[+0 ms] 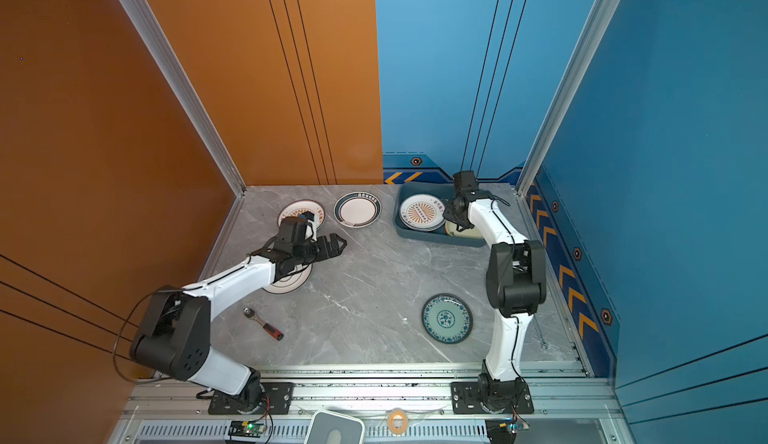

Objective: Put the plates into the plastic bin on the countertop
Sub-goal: 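Raise the right gripper from the bin while the left moves to the red-ringed plate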

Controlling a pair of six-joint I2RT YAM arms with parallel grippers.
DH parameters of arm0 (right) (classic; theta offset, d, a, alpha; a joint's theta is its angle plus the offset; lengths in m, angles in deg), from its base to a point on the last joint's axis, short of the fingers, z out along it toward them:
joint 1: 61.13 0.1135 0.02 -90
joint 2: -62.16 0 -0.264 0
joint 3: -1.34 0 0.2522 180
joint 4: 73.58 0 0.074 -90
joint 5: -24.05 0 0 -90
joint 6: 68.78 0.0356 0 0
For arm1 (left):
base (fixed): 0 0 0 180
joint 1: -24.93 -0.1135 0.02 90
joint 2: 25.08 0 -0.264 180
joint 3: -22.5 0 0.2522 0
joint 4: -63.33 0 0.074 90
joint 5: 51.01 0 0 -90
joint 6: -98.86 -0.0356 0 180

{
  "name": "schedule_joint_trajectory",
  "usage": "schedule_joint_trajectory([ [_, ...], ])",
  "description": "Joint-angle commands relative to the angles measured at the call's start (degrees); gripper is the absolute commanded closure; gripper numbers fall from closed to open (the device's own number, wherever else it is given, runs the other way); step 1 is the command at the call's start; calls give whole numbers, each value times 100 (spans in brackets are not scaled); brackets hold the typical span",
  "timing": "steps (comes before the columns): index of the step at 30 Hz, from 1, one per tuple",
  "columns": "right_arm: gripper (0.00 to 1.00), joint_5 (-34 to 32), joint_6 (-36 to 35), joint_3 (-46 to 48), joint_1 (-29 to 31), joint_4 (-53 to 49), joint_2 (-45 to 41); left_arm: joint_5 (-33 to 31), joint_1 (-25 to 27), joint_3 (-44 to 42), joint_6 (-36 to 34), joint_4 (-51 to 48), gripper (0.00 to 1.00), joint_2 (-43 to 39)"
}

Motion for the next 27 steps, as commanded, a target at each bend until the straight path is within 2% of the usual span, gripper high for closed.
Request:
schedule_joint_trajectory([
  [1,55,151,23,693,4,489,-901,-237,-51,545,439,209,1,654],
  [7,56,453,189,1911,-21,794,-1949,-634,28,1173,1024,381,4,1666],
  [12,57,604,301,2428,-41,933,-2420,-799,22,1499,1341,416,9,2225],
  [21,58,794,451,2831,-42,1205,-2587,-1067,19,1992,1880,385,21,2930],
  [27,59,829,456,2891,-42,1245,-2570,-1211,19,2492,1992,39,27,3322],
])
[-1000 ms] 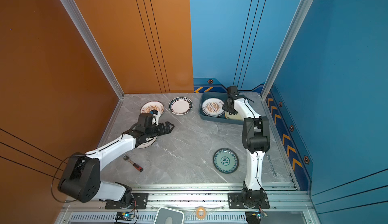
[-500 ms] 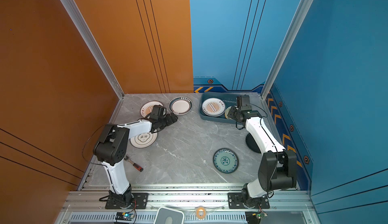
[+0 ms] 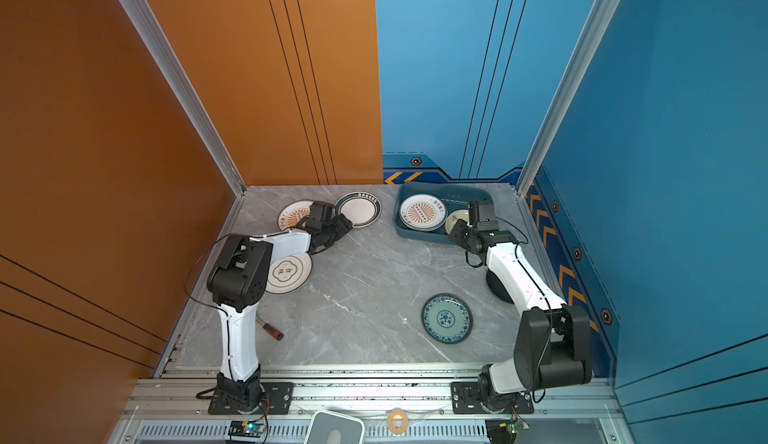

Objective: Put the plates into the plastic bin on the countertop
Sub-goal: 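Raise the right gripper from the bin while the left moves to the red-ringed plate, then grasp the green-rimmed red-ringed plate's edge with the left gripper and tilt it up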

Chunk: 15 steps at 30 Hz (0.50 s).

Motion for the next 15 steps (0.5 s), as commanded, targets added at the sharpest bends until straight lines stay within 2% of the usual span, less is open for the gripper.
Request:
schedule_joint_trajectory([
  [1,59,62,54,97,-31,115,-120,-247,8,214,147,-568,28,361],
  [8,59,99,56,167,-40,145,-118,-184,-55,492,224,-583,43,724],
  [15,59,149,74,277,-32,216,-93,-37,-143,509,414,-374,54,1006],
])
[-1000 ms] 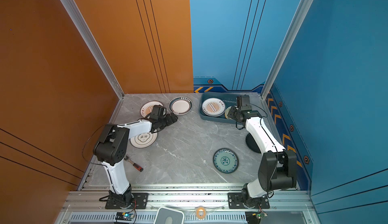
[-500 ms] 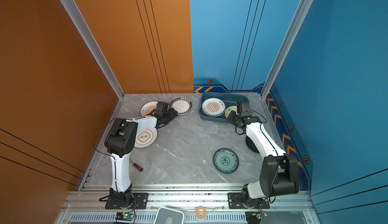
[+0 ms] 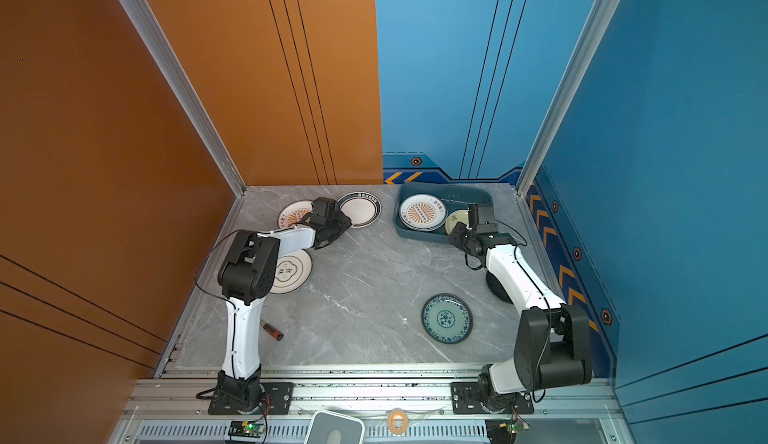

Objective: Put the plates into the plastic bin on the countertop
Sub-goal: 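Grasp the green-rimmed red-ringed plate's edge with the left gripper and tilt it up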

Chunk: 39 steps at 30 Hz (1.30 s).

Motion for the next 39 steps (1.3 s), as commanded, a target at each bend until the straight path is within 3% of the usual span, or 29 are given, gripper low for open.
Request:
schedule_joint_trajectory([
  [1,59,98,71,102,-33,124,-82,92,-86,-77,136,-434,56,497],
  [15,59,160,54,223,-30,164,5,221,-194,-213,159,-224,83,659],
  [19,59,169,54,248,-20,179,22,227,-203,-326,164,-150,85,635],
  [26,59,185,52,298,16,170,23,288,-203,-670,147,94,98,495],
  [31,59,392,2,388,41,213,-51,330,-242,-1031,-30,257,100,191],
  [39,56,1425,-69,624,125,488,-230,967,-436,-2055,-136,907,100,-740],
])
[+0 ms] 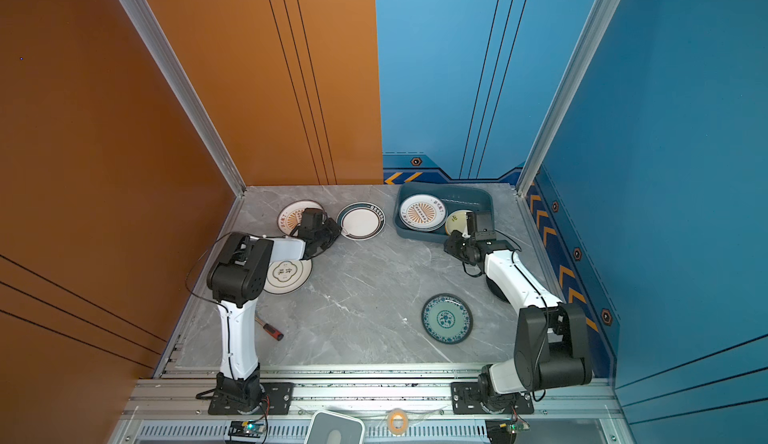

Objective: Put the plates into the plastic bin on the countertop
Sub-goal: 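Grasp the green-rimmed red-ringed plate's edge with the left gripper and tilt it up, then lift the plate with the left gripper while the right gripper grasps its rim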

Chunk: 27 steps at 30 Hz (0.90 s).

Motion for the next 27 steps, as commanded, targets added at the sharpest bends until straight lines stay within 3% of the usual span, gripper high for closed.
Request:
schedule_joint_trajectory([
  [1,55,681,-72,141,117,247,-215,310,-73,-530,-435,-586,100,-313],
  [8,48,1527,143,367,504,662,-268,828,-95,-1691,-711,-563,100,-1660],
  [12,31,1664,293,569,836,940,-355,1189,-167,-2276,-706,-609,100,-2480],
  [20,28,1748,763,956,1466,1706,-225,1454,-198,-2610,-916,-1525,100,-3975],
  [27,27,2052,1485,1268,1947,3149,222,1503,-124,-2718,-891,-1760,100,-4574],
])
